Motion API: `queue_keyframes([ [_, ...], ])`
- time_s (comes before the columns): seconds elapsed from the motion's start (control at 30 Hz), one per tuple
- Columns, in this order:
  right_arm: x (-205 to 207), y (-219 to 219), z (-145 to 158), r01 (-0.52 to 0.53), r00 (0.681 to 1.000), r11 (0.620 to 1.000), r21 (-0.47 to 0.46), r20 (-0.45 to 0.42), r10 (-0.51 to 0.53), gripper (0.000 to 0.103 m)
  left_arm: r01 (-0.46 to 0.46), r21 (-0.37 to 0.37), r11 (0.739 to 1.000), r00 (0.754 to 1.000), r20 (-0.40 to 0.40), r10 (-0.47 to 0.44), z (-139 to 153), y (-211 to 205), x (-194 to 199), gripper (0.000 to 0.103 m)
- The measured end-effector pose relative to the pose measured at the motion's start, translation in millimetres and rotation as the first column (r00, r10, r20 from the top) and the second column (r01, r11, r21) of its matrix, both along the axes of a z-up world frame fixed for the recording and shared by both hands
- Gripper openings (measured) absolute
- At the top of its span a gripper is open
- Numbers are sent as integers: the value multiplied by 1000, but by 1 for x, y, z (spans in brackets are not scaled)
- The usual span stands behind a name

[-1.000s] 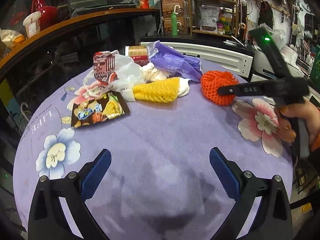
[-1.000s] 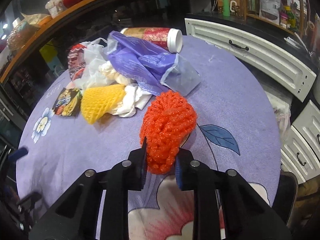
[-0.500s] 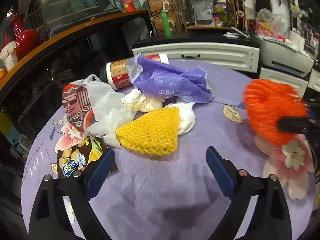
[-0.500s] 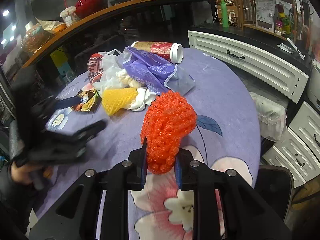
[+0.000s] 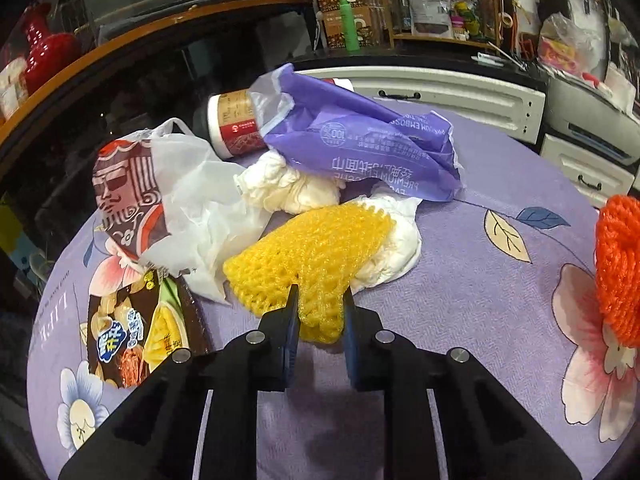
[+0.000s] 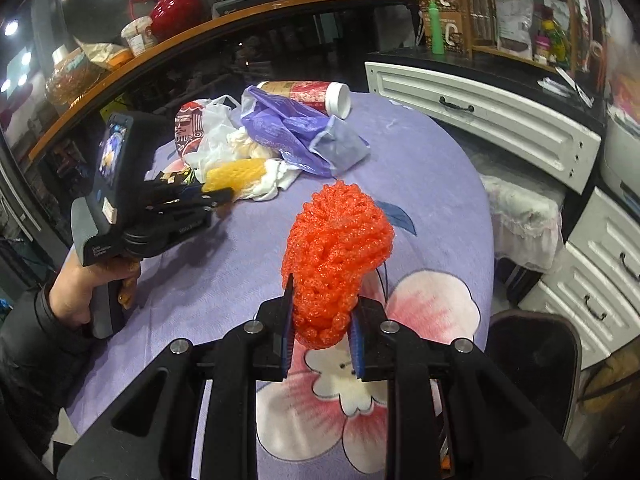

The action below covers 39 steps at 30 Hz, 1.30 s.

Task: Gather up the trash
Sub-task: 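Grasp the yellow foam net with the left gripper while the right holds the orange net, then carry both foam nets over the black bin and open both grippers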

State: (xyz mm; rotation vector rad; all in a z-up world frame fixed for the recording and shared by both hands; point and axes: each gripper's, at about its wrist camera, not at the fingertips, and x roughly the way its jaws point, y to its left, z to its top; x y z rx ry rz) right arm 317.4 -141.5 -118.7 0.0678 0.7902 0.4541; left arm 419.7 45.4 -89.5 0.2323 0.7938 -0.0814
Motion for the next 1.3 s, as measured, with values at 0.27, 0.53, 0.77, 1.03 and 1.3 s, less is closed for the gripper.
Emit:
queue_keyframes([
  [0.27, -20, -14, 2, 12, 1000, 999, 41, 23, -13, 23, -2, -118, 993, 998, 63, 10, 23, 15, -49, 17],
  [0.53, -58, -36, 3, 45, 995, 999, 25, 83, -47, 23, 33, -235, 972, 992, 126, -3, 45, 6, -118, 17],
  [0.77, -92, -69, 2, 97, 989, 995, -9, 110, -95, 23, 134, -267, 954, 983, 157, -94, 53, -36, -160, 17],
  [1.03, -116, -127, -15, 214, 975, 976, -47, 74, -210, 23, 279, -311, 909, 957, 172, -234, 57, -104, -178, 17],
  [1.3, -108, -190, -80, 334, 936, 939, -85, -85, -341, 23, 382, -350, 855, 924, 162, -347, 53, -171, -186, 17],
])
